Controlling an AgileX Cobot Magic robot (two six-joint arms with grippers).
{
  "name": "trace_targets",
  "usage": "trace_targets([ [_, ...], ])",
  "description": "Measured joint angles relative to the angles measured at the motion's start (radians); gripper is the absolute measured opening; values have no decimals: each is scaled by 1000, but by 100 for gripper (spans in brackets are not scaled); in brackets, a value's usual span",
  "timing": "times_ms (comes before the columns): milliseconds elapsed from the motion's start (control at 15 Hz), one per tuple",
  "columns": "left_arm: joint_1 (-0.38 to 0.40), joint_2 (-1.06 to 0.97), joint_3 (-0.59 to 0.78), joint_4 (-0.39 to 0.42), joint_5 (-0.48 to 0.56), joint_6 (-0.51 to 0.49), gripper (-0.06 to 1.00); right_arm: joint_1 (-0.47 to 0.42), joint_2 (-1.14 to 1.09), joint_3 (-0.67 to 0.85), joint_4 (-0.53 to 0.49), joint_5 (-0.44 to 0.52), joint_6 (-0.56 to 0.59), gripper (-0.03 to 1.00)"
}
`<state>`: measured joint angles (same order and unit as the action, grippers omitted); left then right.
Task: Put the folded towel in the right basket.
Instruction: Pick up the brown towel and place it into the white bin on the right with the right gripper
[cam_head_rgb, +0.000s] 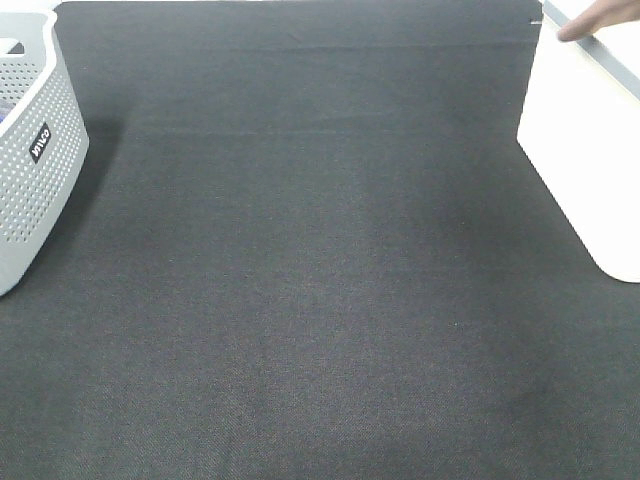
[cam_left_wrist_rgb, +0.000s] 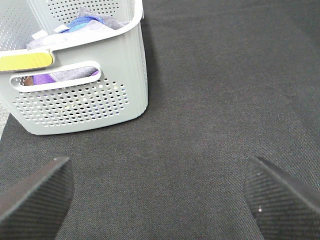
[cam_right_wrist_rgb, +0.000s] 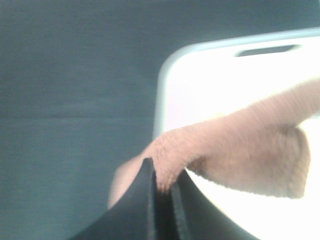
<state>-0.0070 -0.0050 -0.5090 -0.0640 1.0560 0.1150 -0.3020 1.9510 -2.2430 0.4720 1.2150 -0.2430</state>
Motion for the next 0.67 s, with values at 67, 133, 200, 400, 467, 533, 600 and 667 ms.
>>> trace_targets([
  [67, 0, 0, 0, 0, 0, 0, 87, -7, 0, 0, -45, 0, 0, 1],
  [133, 0, 0, 0, 0, 0, 0, 87, -12, 1, 0, -118, 0, 10, 1],
  [200, 0, 0, 0, 0, 0, 0, 87, -13, 11, 0, -172, 1, 34, 1],
  [400, 0, 0, 0, 0, 0, 0, 87, -13, 70, 18, -221, 0, 91, 1],
  [467, 0, 0, 0, 0, 0, 0, 87, -13, 91, 30, -224, 0, 104, 3],
  [533, 0, 0, 0, 0, 0, 0, 87, -13, 116, 49, -225, 2, 116, 13],
  [600, 0, 0, 0, 0, 0, 0, 87, -13, 124, 58, -226, 3, 127, 24],
  [667, 0, 0, 0, 0, 0, 0, 87, -13, 124, 64, -226, 4, 129, 36],
])
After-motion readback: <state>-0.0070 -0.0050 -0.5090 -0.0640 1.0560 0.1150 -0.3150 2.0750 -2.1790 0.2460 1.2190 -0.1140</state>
